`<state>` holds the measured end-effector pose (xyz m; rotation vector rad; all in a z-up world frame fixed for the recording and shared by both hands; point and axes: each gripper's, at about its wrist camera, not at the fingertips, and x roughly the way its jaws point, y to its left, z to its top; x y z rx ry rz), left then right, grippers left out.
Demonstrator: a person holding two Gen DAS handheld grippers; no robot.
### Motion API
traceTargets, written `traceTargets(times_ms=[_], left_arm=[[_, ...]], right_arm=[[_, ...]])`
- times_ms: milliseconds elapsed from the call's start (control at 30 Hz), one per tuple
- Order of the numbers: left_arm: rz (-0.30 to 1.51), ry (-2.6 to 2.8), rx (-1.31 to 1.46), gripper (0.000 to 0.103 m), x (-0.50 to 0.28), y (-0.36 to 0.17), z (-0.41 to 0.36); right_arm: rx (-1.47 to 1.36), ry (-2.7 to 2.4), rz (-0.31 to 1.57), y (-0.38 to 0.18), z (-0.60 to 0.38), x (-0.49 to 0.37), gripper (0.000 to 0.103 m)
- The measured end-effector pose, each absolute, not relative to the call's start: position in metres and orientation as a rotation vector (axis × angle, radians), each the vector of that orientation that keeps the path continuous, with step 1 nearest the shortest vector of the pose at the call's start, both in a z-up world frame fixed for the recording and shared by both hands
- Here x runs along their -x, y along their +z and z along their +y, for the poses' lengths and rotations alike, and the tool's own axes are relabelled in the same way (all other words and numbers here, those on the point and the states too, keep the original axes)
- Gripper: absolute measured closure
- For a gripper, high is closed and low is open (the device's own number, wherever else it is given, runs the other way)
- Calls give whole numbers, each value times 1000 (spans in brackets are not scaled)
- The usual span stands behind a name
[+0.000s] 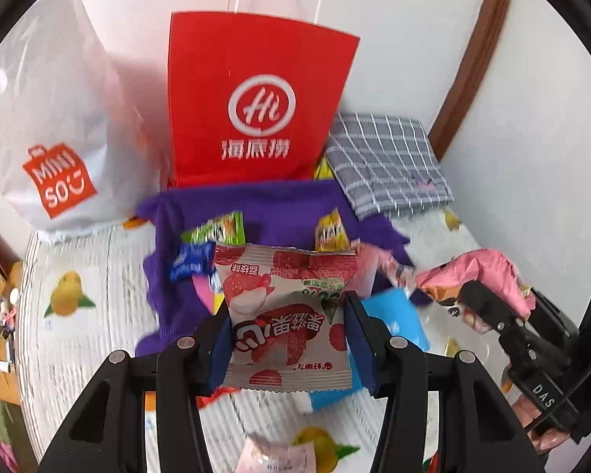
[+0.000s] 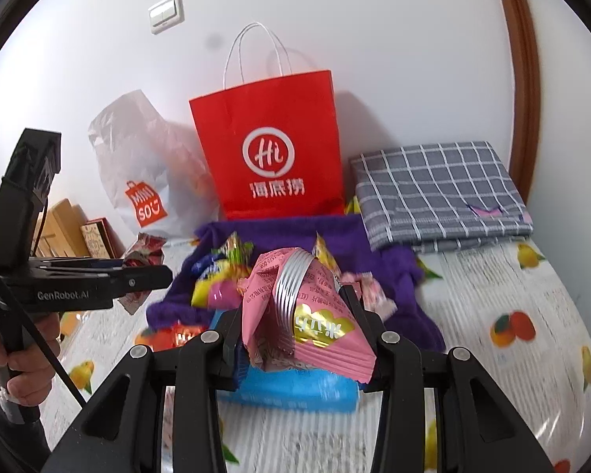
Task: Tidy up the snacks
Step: 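Carry both held packets over the purple towel with both grippers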
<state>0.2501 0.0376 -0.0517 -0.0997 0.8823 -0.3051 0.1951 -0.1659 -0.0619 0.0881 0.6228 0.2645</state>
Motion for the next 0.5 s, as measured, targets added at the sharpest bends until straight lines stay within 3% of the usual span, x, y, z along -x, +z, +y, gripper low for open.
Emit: traceTargets(times_ms=[300,500], left_arm=[[813,-253,171,54,-296,-30,58],[849,-203,195,54,-317,-51,79]], right_arm=[[-82,276,599,-46,-153,-243,63],[-131,296,606,-55,-147,-268,63]])
